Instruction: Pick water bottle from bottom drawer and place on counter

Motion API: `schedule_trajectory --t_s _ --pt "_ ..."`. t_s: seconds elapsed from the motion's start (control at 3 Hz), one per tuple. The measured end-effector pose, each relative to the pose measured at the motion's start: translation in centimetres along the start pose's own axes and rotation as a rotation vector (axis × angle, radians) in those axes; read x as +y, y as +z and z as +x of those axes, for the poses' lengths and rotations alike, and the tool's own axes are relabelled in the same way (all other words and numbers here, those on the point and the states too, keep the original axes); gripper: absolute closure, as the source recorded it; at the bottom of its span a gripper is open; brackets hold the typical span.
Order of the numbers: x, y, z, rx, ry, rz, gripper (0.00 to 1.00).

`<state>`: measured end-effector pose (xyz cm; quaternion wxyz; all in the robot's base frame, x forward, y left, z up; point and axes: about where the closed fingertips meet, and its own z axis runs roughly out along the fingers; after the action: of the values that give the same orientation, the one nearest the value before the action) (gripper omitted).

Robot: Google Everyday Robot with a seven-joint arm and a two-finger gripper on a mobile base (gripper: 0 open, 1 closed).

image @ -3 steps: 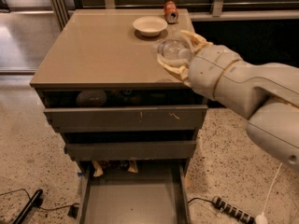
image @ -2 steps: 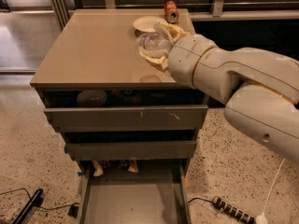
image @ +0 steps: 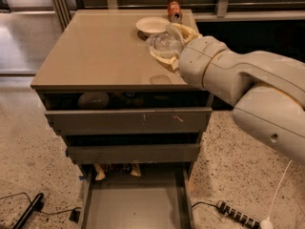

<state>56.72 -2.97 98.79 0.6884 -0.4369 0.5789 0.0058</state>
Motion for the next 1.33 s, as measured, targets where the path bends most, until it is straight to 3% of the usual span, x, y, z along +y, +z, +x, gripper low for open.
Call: schedule_trajectory --t_s 0.33,0.67,1.33 --pt "-0.8 3.2 0.6 -0.005 0.036 0.006 1.00" --pt "0.8 11.8 0.4 -0.004 0.060 -0.062 1.00" --pt "1.9 12.1 0.5 0.022 0.024 -0.089 1.00"
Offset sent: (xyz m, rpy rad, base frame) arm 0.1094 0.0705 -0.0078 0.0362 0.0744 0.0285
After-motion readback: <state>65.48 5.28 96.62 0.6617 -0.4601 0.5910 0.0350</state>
